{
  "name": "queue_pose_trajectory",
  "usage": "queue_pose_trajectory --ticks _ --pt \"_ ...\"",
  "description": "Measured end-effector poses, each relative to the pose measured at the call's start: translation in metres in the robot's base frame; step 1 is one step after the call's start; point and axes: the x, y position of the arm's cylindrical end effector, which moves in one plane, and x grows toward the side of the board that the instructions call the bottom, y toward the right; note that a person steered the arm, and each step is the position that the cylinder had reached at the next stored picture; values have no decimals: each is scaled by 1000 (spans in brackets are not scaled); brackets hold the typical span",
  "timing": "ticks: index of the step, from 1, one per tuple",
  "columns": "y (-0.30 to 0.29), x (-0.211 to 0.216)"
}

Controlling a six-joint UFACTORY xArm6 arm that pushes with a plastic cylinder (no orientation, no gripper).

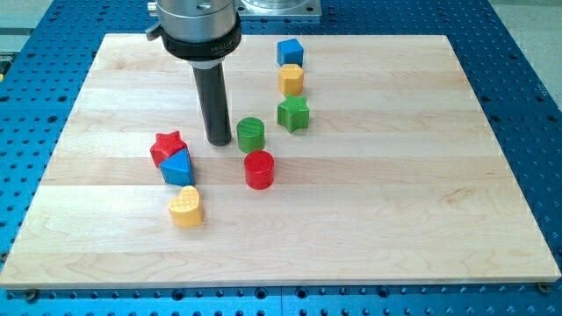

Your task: Move the red circle bottom left side of the green circle

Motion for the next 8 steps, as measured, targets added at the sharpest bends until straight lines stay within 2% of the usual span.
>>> queue_pose_trajectory --ticks 1,3,5,7,8 --pt "36 17" --pt "70 32" --pt "53 54" --pt "-2 65" --pt "-2 82"
